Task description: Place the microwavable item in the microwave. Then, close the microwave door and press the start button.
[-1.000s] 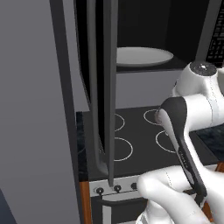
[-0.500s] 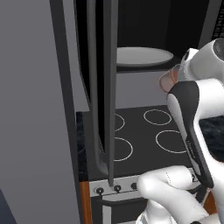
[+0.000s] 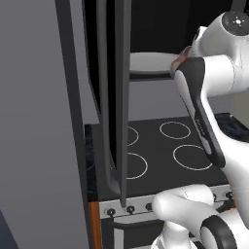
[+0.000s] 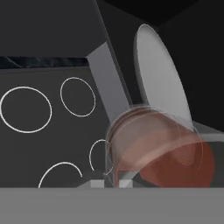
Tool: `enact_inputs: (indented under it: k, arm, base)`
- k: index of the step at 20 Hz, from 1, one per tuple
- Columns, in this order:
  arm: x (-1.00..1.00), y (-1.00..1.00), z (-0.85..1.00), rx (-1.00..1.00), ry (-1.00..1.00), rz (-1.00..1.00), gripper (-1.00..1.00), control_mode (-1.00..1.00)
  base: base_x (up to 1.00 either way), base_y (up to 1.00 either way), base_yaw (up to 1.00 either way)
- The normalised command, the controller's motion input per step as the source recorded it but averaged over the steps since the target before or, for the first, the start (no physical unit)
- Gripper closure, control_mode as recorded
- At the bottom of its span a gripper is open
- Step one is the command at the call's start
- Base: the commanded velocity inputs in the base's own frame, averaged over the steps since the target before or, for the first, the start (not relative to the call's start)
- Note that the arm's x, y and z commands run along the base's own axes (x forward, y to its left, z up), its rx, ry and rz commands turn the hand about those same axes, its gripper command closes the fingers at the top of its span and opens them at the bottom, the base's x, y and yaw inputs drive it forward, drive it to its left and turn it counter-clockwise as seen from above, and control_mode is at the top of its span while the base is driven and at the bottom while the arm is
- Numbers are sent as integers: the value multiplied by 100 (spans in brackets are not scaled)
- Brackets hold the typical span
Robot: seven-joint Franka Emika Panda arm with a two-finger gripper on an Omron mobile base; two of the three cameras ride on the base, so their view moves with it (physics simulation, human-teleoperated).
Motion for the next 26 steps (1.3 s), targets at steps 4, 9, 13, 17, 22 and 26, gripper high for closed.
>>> enact_inputs:
  k: [4, 9, 13, 17, 22, 26]
  arm:
    - [93, 0, 20, -1, 7, 7, 100, -100]
    - [83, 0, 0, -4, 5, 7, 100, -100]
    - [62, 0, -15, -5, 3, 3, 100, -100]
    - [54, 0, -2, -7, 0, 0, 100, -100]
    - [55, 0, -23, -8, 2, 1, 100, -100]
    - [54, 0, -28, -8, 4, 2, 100, -100]
  base:
    - [0, 0, 0]
    - [0, 0, 0]
    - [0, 0, 0]
    - [0, 0, 0]
    - [0, 0, 0]
    - [0, 0, 0]
